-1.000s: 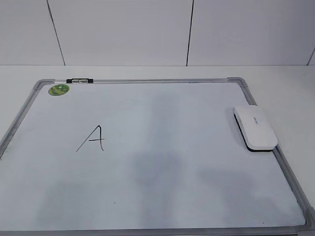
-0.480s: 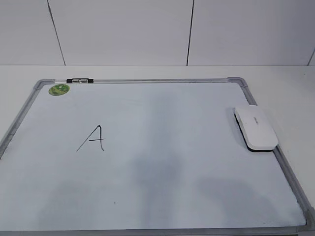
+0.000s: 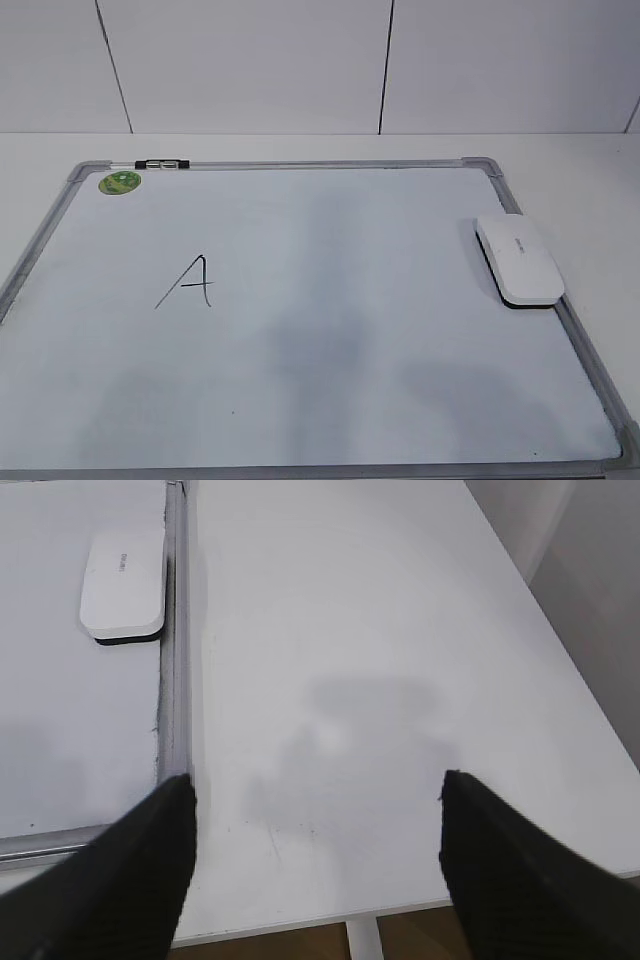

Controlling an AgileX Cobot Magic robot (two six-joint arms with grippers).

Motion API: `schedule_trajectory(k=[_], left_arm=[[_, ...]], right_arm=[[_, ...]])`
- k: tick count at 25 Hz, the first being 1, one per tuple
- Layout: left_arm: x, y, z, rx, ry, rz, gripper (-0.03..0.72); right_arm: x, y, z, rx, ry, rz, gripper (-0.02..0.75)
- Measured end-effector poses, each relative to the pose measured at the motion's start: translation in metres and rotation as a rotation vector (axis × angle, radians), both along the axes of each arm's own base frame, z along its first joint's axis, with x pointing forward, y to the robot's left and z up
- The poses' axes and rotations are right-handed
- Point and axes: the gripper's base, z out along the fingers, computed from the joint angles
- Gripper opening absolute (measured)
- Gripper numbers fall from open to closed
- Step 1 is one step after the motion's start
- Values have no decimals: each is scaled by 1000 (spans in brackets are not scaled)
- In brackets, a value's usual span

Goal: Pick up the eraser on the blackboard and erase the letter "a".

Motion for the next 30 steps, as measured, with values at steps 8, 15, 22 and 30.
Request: schedule_trajectory(k=[8,15,22,30], left_arm=[[0,0,0,0,0,0,502],[0,0,0,0,0,0,476],[0,0,0,0,0,0,473],[0,0,0,0,0,0,445]], right_arm=[[0,0,0,0,0,0,589],[0,4,0,-5,6,60,589],[1,5,0,-9,8,72,589],[1,5,0,-7,7,73,589]])
